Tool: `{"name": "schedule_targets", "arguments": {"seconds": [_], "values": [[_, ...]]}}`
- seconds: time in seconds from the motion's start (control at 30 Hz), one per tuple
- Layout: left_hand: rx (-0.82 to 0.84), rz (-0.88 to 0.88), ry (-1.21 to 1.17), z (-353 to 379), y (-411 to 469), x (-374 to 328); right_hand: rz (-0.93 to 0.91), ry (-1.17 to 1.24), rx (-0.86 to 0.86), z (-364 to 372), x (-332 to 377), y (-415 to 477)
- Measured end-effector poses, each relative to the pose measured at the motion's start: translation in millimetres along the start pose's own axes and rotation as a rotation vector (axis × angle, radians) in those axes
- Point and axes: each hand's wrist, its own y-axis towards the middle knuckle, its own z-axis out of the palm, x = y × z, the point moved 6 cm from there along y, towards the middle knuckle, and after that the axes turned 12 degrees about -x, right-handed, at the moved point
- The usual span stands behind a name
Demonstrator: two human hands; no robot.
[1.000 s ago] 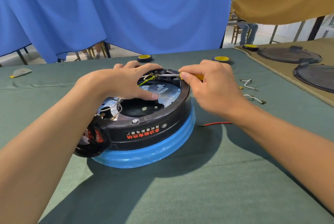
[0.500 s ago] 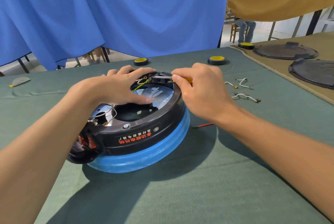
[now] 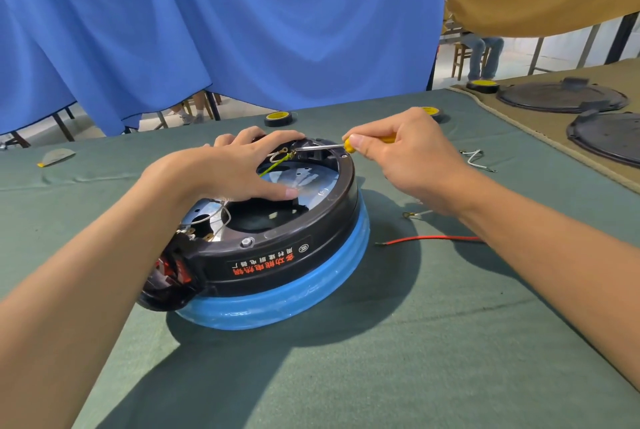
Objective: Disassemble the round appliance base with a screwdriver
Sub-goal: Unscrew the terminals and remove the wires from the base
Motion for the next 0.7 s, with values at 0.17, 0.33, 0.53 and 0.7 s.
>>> {"name": "schedule_targets", "arguments": {"seconds": [0.17,0.33,0.53,0.7], "values": [[-0.008,-0.005,-0.001,0.8,0.5,1.1,-0.274,-0.212,-0.034,-0.5,29.5,-11.1],[-0.024,0.004,0.005,0.5,0.5,0.9,-0.389,-0.336,0.037,3.5,46.4,-14.1],[-0.016,0.002,0.001,0.4,0.0,0.4,-0.319,-0.205,0.085,3.5,39.7,-3.2],[-0.025,0.002,0.008,0.0,-0.3,1.0,-0.305,-0.171,0.035,10.9,39.4,-13.6]]}}
